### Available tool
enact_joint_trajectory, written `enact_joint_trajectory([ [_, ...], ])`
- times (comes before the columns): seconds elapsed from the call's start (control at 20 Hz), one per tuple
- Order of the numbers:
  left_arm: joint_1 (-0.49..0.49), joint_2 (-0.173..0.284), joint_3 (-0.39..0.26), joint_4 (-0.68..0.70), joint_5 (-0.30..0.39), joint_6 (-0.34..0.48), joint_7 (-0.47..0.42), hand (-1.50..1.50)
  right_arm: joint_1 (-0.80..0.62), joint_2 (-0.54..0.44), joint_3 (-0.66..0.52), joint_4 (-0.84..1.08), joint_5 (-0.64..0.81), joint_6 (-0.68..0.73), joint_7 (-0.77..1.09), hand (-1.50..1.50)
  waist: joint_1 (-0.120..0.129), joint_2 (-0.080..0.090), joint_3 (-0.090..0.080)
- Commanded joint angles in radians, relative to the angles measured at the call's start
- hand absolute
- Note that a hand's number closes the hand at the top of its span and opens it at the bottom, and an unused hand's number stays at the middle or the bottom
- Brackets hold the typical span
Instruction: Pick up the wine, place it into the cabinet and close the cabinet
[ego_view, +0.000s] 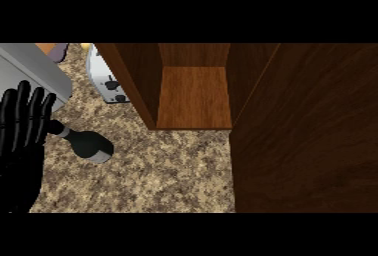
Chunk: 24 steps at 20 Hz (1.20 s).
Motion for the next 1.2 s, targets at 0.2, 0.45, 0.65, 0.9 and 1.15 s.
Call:
enact_joint_trajectory([
  [0.2,0.022,-0.079,-0.132,0.101,-0.128,0.023,-0.117,-1.5,0.16,-0.019,0.02,-0.118,-0.063,0.093,-0.016,-1.5,0.001,-0.007,0.017],
  [0.45,0.053,-0.091,-0.141,0.057,0.156,0.023,0.059,-1.5,0.205,-0.093,0.074,-0.199,-0.216,0.217,0.149,-1.5,-0.004,-0.009,0.017],
  [0.65,0.094,-0.092,-0.281,-0.035,0.09,0.137,0.113,-1.5,0.218,-0.081,0.076,-0.27,-0.245,0.203,0.214,-1.5,0.005,-0.009,0.018],
  [0.9,0.098,-0.092,-0.252,-0.094,0.105,0.119,0.136,-1.5,0.201,-0.112,0.011,-0.382,-0.339,0.213,0.332,-1.5,0.006,-0.008,0.017],
  [1.15,0.035,-0.093,-0.307,-0.135,0.072,0.227,0.235,-1.5,0.13,-0.128,-0.046,-0.39,-0.39,0.196,0.418,-1.5,0.005,-0.008,0.017],
])
